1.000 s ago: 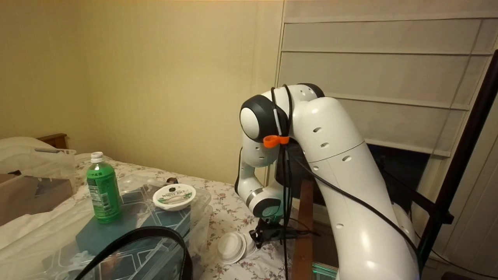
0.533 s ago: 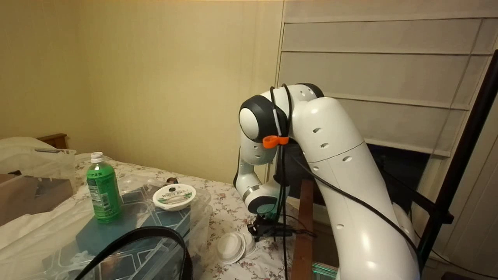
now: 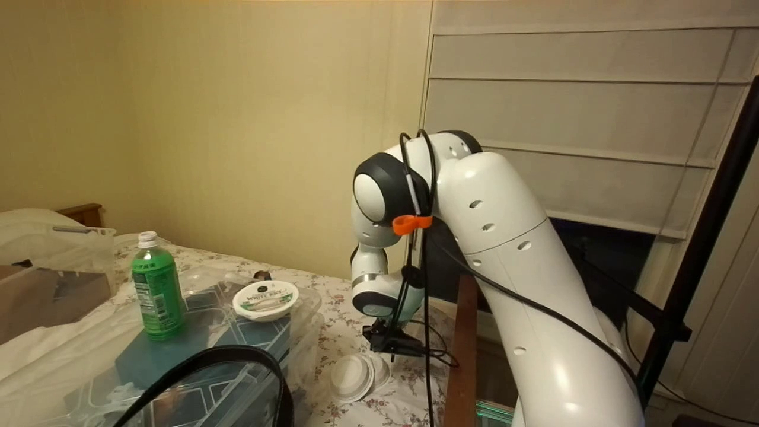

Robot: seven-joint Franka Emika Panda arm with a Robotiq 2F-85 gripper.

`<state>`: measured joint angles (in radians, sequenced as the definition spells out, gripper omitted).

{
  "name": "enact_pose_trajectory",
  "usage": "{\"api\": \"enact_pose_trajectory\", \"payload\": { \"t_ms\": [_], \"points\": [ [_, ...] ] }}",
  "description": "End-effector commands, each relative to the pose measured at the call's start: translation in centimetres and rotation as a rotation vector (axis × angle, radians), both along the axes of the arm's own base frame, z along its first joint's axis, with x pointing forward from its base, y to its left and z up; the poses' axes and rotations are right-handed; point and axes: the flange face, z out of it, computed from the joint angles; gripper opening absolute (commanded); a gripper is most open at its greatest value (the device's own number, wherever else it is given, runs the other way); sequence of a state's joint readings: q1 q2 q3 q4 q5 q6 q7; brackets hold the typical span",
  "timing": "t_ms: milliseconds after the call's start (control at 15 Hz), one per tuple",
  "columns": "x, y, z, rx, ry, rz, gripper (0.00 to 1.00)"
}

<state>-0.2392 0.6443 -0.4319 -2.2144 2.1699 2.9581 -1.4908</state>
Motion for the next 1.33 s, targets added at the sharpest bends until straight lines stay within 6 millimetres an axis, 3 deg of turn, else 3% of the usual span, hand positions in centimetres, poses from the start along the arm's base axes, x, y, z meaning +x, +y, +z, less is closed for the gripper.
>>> {"api": "enact_pose_trajectory", "payload": {
  "t_ms": [0, 267, 667, 1000, 1267],
  "points": [
    [0.6, 0.4, -0.5, -0.108, 0.073, -0.046, 0.00],
    [0.1, 2.1, -1.5, -0.105, 0.118, -0.041, 0.00],
    [-2.1, 7.5, -4.5, 0.135, 0.235, 0.041, 0.00],
    [-1.2, 8.5, -2.0, 0.201, 0.115, 0.161, 0.00],
    [-1.2, 9.9, -2.1, 0.257, 0.082, 0.217, 0.00]
  ]
}}
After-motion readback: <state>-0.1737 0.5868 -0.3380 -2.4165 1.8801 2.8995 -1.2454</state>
